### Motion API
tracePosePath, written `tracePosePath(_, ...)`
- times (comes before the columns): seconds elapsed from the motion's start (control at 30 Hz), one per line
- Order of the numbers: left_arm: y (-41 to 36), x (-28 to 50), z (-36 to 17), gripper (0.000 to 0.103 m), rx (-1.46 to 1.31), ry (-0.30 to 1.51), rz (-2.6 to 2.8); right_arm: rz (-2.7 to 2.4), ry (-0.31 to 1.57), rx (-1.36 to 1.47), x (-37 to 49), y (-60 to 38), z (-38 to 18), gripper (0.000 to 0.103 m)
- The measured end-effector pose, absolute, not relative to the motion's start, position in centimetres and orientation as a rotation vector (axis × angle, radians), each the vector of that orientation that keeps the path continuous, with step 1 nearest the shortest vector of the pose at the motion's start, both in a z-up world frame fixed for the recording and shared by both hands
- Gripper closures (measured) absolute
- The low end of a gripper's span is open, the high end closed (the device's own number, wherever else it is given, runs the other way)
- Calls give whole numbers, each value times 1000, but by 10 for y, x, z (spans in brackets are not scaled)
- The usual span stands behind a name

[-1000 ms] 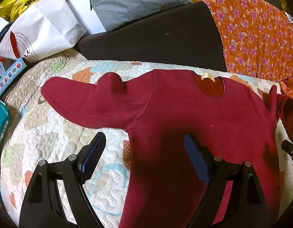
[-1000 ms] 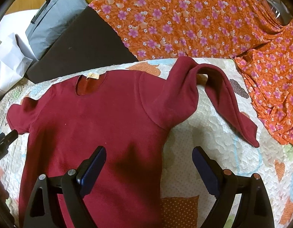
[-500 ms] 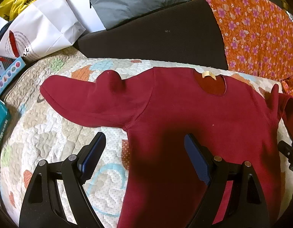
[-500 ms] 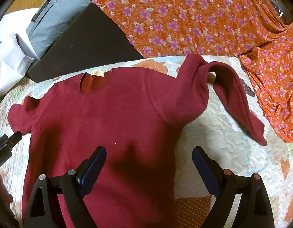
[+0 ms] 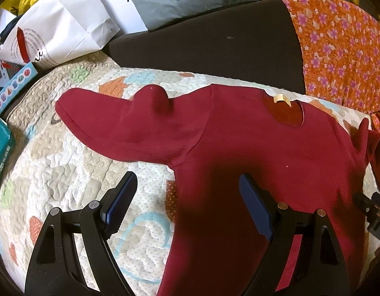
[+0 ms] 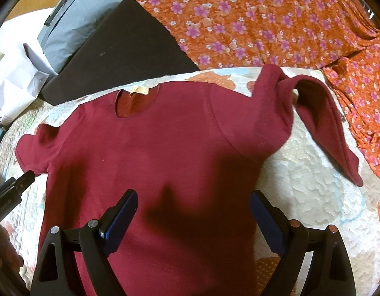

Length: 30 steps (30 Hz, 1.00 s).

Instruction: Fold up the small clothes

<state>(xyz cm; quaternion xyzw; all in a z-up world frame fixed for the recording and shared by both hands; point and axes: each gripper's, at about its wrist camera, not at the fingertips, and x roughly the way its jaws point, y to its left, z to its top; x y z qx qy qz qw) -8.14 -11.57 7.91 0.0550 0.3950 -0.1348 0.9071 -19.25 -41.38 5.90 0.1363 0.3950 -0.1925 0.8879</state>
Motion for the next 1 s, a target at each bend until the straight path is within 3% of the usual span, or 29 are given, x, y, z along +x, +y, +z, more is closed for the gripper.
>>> tracePosePath(0.57,-105,-71,77,18,103,828,-243,-363,831,276,-166,-392,54,12)
tracePosePath(1.0,31,50,78,18,-74,906,82,-288,839,241,-147,-377,60,12)
